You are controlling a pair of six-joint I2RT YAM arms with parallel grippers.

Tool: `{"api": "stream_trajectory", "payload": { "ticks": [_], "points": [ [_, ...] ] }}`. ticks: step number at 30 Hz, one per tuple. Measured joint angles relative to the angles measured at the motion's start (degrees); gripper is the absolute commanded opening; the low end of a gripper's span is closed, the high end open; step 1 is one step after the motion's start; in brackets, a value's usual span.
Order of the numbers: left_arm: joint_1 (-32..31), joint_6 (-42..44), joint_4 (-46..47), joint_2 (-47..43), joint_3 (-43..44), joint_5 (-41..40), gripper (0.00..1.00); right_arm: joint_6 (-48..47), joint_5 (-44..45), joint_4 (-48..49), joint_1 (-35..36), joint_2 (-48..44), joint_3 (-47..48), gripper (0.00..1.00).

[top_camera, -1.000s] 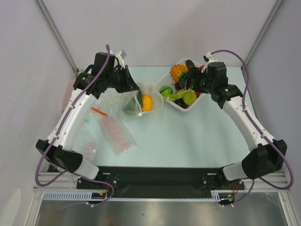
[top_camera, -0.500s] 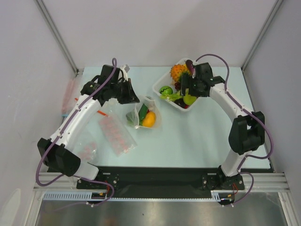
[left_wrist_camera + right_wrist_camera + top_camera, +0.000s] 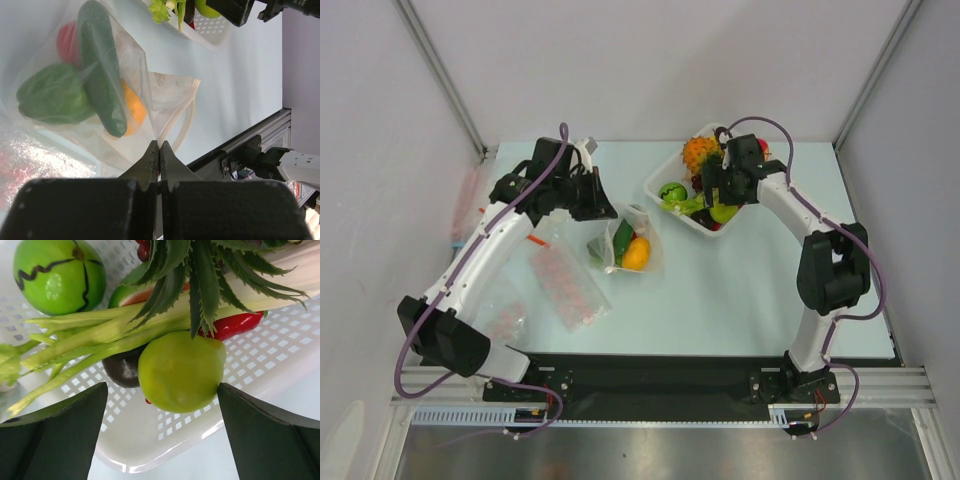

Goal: Place the food in the zip-top bag and seal the zipper
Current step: Pick up the fake fruit from the bin.

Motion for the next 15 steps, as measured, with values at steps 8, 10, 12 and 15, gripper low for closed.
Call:
{"api": "stream_trajectory", "payload": {
  "ticks": [8, 10, 12, 15],
  "points": [
    [0.0, 2.1, -1.9, 2.9, 5.3, 0.7, 0.03, -4.1, 2.0, 3.9, 0.1, 2.7, -2.1, 0.98],
    [0.0, 2.6, -2.1, 4.0, 6.7, 0.7, 0.02, -4.7, 2.1, 4.7, 0.1, 3.4, -2.1, 0.95],
    [0.0, 3.0, -2.7, 5.1, 8.1, 0.7, 0.02, -4.9, 2.1, 5.0, 0.1, 3.9, -2.1, 0.86],
    [0.0, 3.5, -3.9, 7.0, 10.5, 0.7, 0.02, -5.2, 2.2, 4.9, 0.1, 4.3, -2.2, 0.76]
  ]
}}
